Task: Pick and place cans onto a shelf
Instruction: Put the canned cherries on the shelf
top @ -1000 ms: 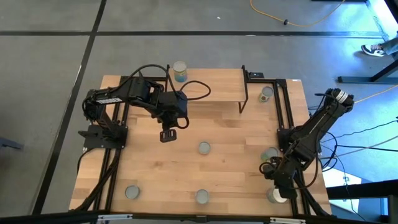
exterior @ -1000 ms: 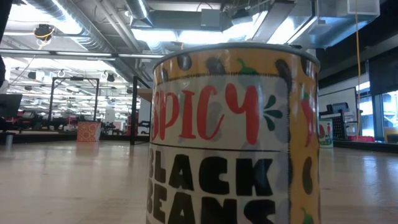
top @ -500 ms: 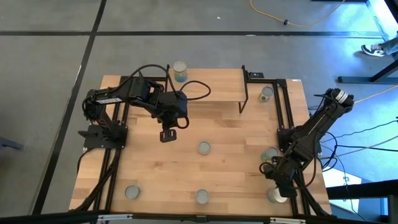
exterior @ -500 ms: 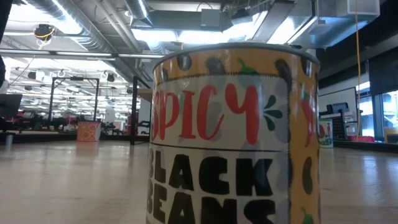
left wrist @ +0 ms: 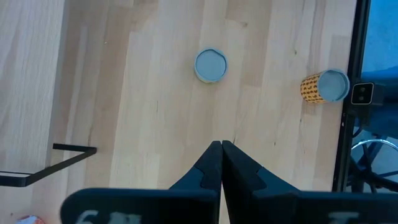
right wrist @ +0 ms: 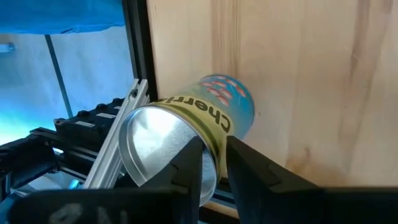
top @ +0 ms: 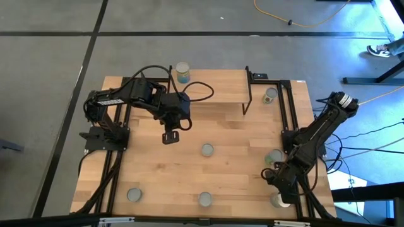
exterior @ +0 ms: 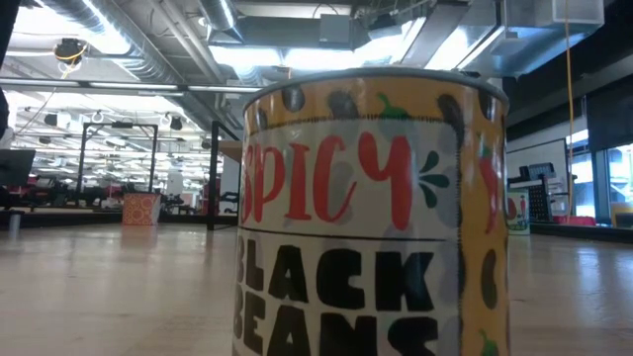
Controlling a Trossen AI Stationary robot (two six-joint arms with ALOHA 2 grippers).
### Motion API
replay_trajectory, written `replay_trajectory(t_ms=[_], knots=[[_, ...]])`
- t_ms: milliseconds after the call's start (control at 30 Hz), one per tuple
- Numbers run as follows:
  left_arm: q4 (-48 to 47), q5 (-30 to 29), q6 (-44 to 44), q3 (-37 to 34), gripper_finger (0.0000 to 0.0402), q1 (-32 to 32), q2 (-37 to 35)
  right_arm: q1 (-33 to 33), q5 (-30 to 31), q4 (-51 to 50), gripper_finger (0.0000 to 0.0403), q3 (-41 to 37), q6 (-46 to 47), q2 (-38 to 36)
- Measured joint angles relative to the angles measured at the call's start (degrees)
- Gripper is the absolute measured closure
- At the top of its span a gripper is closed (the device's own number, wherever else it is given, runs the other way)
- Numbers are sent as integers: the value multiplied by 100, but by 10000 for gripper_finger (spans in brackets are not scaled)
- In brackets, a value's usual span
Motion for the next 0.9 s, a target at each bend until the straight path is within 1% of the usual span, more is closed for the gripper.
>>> replay_trajectory(t_ms=[100,233,467,567,633,733,800,900], knots=[[-2,-25,0,0,401,0,0,4,46,75,344,-4,2,4],[-2,-29,0,0,401,0,0,4,171,112,391,-4,-8,4],[-2,-35,2,0,401,0,0,-18,711,87,400,3,157,17],[-2,-38,1,0,401,1,0,-90,925,-444,401,81,155,102],[0,-38,0,0,401,0,0,-181,909,-529,401,418,153,30],[-1,-40,2,0,401,0,-2,-311,892,-1563,401,766,29,67],[0,-40,2,0,401,0,-2,-414,885,-1662,401,1132,-6,47],[-2,-40,2,0,401,0,-4,-524,848,-2193,402,1508,-74,45]])
